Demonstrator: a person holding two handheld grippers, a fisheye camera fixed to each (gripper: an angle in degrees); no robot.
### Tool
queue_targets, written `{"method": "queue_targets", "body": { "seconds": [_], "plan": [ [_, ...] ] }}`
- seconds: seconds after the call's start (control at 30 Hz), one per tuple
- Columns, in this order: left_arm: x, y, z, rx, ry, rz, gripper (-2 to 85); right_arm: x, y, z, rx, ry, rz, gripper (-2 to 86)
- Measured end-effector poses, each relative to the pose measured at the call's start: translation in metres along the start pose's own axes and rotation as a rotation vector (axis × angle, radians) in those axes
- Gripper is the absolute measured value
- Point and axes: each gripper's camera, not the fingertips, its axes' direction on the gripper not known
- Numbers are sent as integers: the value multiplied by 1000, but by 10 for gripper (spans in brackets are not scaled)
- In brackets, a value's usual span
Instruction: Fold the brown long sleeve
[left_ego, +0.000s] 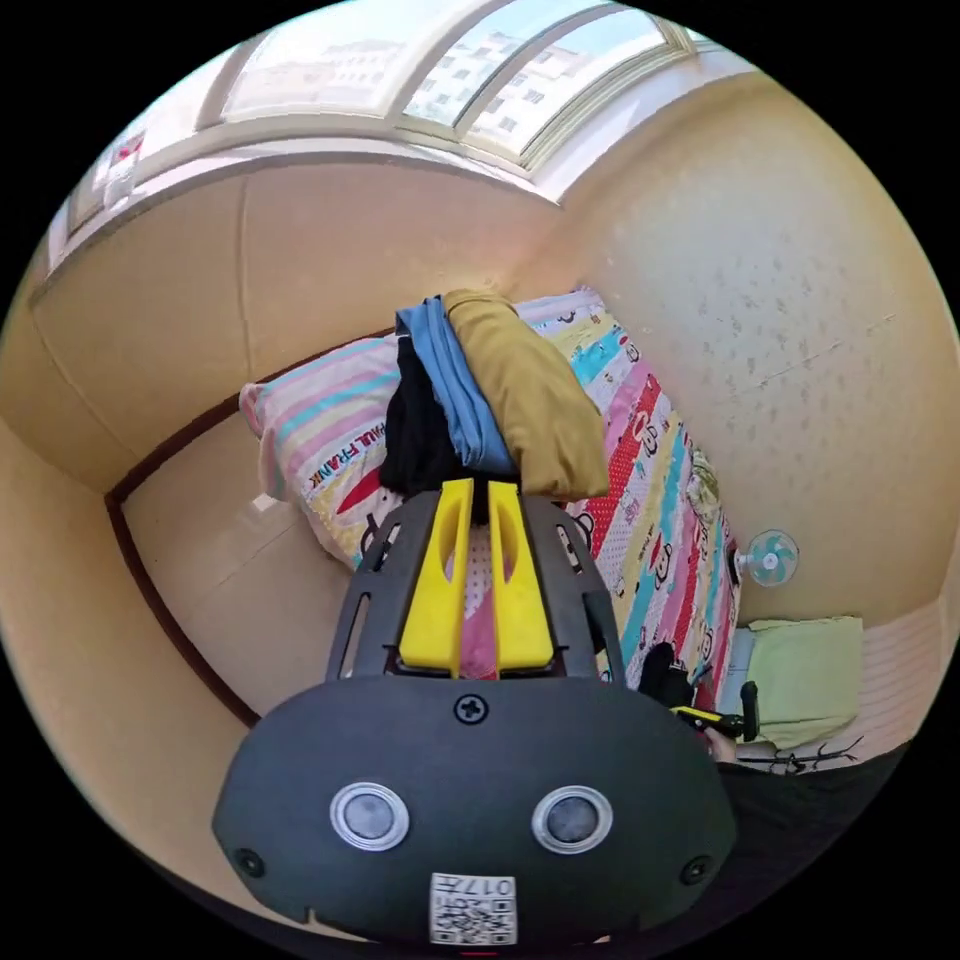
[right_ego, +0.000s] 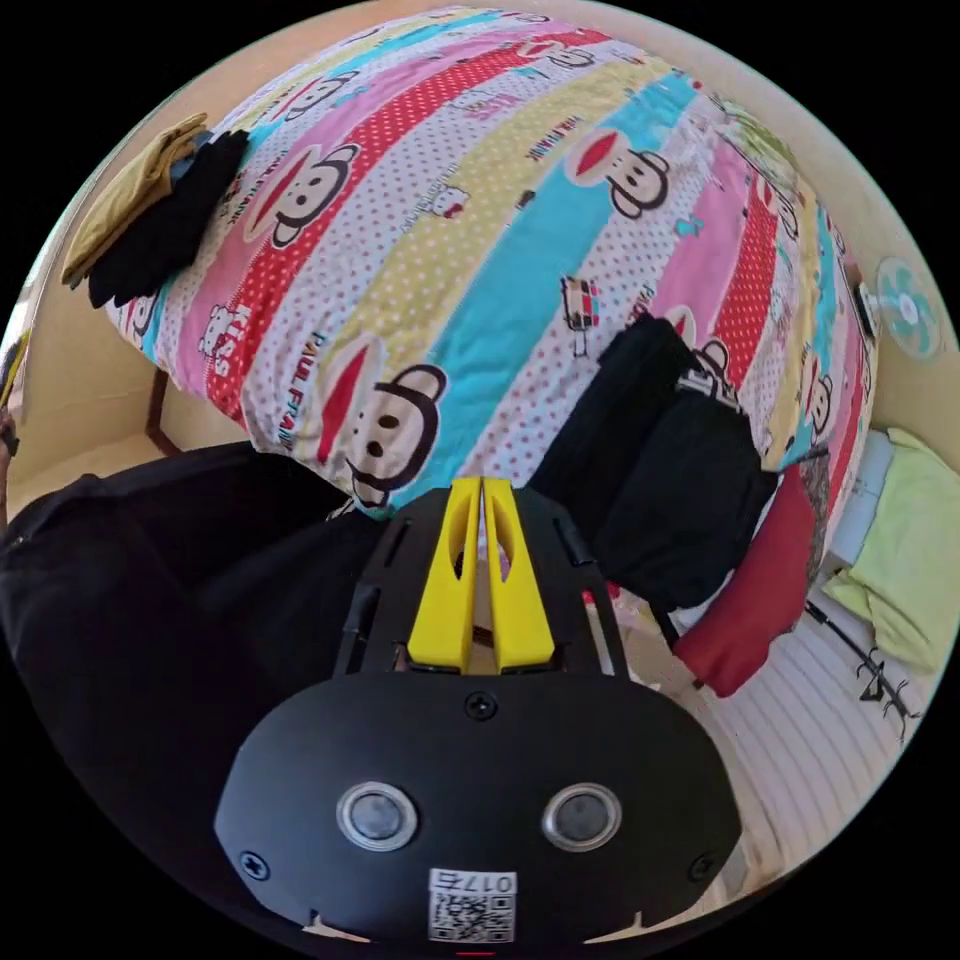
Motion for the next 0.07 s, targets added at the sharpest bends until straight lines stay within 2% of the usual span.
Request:
{"method": "queue_targets", "body": {
  "seconds": [0.07],
  "plan": [
    [52, -7, 16, -14, 30, 101, 2, 23, 23, 28, -65, -33, 117, 23]
  ]
}}
